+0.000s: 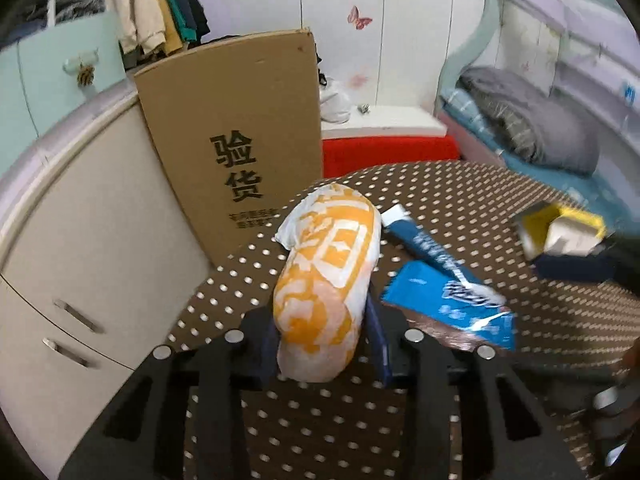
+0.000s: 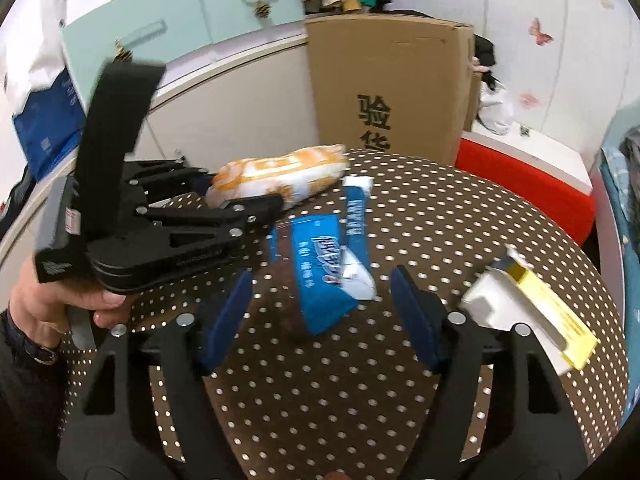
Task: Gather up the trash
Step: 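Grasp the orange-white bread bag with the left gripper while the right grasps the blue wrapper, then lift the bread bag and blue wrapper off the table with both grippers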
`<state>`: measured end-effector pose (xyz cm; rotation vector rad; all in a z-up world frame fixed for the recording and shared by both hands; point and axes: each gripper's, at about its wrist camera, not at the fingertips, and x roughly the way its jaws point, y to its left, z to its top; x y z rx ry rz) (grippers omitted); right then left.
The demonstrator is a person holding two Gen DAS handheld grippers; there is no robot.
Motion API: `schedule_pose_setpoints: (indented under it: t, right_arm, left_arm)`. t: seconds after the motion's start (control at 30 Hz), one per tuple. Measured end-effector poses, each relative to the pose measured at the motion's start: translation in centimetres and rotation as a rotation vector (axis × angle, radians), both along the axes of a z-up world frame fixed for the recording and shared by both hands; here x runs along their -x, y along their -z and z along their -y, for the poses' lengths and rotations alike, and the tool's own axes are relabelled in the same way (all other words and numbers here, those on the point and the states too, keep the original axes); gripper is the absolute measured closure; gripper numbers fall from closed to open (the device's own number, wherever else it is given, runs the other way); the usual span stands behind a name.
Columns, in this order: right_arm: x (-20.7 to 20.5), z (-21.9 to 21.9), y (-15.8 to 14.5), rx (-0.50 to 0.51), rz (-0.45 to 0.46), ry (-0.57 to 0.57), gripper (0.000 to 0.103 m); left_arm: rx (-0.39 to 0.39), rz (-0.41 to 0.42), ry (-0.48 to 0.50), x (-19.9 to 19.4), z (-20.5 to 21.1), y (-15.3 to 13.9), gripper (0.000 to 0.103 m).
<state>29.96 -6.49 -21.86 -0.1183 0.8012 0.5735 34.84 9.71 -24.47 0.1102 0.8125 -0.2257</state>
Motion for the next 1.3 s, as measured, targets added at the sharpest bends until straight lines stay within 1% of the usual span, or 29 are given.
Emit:
schedule_pose_setpoints:
  t: [0.07, 0.17, 0.23, 0.3, 0.33, 0.37, 0.47, 0.53, 0.63, 0.7, 0.8, 0.9, 0.97, 1.13, 1.27, 1.3]
  right_arm:
    - [0.1, -0.8, 0.4, 0.018, -0.003, -0.024, 0.041]
    - [0.0, -1.8, 0.5, 0.031, 0.011, -0.033, 0.042]
    - [-0.4, -2.4, 0.9, 0.050, 0.005, -0.037, 0.048]
    - [-0.8, -3.0, 1.5, 0.092, 0.005, -0.027, 0.060]
    - [-0.9, -3.4, 2.0, 0.137, 0.014, -0.012, 0.061]
    - [-1.0, -3.5, 2.2, 0.154, 0.009, -0.008, 0.065]
    - [-0.8, -3.4, 2.1, 0.129, 0.005, -0.018, 0.069]
    - [-0.4, -3.4, 2.0, 0.124, 0.007, -0.028, 0.070]
    - [0.1, -2.3, 1.4, 0.067, -0.007, -0.031, 0.070]
    - [0.4, -1.3, 0.7, 0.009, -0.031, -0.035, 0.070]
    - [1.1, -0.2, -0.3, -0.027, -0.039, -0.042, 0.070]
    - [2.5, 1.5, -1.4, -0.084, -0.053, -0.052, 0.070]
    - [3.9, 2.9, -2.3, -0.120, -0.043, -0.055, 0.070]
    - [7.0, 7.6, -5.1, -0.256, -0.004, -0.040, 0.070]
    - [9.5, 12.0, -7.3, -0.345, 0.054, 0.006, 0.070]
    - [10.2, 13.5, -7.9, -0.365, 0.074, 0.032, 0.070]
  left_arm:
    - [0.009, 0.001, -0.019, 0.5, -0.1, 0.1, 0.066]
    - [0.042, 0.004, -0.068, 2.1, -1.1, -0.1, 0.067]
    - [0.072, 0.010, -0.102, 3.1, -2.0, -0.4, 0.067]
    - [0.095, 0.021, -0.150, 4.7, -2.8, -0.7, 0.067]
    - [0.108, 0.024, -0.164, 5.4, -3.1, -0.7, 0.067]
    - [0.124, 0.027, -0.180, 6.2, -3.4, -0.8, 0.067]
    - [0.146, 0.038, -0.218, 8.4, -3.7, -0.8, 0.067]
    - [0.167, 0.043, -0.233, 9.7, -3.8, -0.8, 0.067]
    - [0.185, 0.058, -0.254, 11.8, -3.6, -1.3, 0.067]
    - [0.196, 0.069, -0.264, 13.2, -3.5, -1.7, 0.067]
    - [0.201, 0.084, -0.272, 14.9, -3.2, -2.1, 0.067]
    - [0.227, 0.103, -0.277, 16.2, -2.8, -2.8, 0.067]
    - [0.241, 0.122, -0.275, 17.1, -2.2, -3.4, 0.067]
    - [0.261, 0.163, -0.238, 18.4, 0.6, -5.0, 0.067]
    - [0.278, 0.194, -0.191, 19.2, 3.4, -6.5, 0.067]
    - [0.281, 0.204, -0.176, 19.4, 4.3, -6.9, 0.067]
